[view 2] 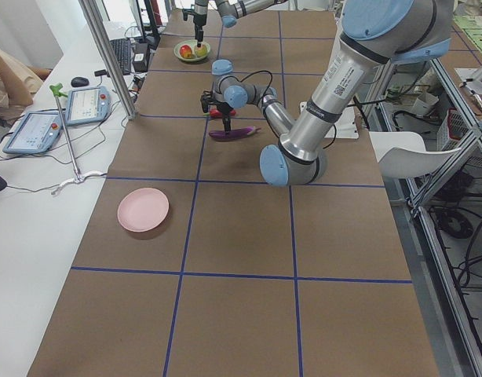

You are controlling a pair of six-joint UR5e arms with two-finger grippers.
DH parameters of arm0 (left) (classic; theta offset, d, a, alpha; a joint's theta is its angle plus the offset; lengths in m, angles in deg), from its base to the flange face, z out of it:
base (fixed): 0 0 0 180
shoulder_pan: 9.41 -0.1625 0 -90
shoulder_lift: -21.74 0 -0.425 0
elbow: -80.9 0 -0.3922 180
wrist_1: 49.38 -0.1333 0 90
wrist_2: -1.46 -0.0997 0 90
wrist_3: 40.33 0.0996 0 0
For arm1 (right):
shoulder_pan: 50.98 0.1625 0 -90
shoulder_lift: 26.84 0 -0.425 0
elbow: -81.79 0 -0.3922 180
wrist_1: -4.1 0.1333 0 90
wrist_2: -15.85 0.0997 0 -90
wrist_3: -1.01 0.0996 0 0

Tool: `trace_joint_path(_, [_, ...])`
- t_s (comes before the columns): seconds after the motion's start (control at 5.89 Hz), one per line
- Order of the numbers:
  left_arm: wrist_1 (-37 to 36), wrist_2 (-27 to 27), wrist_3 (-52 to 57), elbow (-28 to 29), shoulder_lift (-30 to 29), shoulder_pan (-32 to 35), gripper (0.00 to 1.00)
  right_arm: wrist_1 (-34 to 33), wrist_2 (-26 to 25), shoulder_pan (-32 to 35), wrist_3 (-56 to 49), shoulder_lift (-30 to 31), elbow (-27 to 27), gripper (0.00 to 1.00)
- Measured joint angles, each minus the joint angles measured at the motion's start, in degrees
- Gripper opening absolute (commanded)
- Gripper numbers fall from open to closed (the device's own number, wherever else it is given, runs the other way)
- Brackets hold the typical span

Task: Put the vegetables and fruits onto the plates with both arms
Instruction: 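Reach the left gripper down to the purple eggplant and grasp it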

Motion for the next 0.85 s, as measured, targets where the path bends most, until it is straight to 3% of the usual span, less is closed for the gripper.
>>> trace_joint_path(0.51, [-0.5, -1.0, 1.1, 4.5, -1.7, -0.8, 0.99, -0.1, 0.0, -0.2, 0.1, -0.1, 0.1, 1.0])
trace_joint_path(0.68, [-0.5, -1.0, 2.2, 4.7, -1.0, -0.9, 0.58, -0.1, 0.0, -0.3, 0.1, -0.1, 0.1, 1.0])
trace_joint_path(0.85, [-0.4, -0.9, 2.5, 4.7, -0.9, -1.1, 0.01, -0.1, 0.0, -0.3, 0.1, -0.1, 0.1, 1.0])
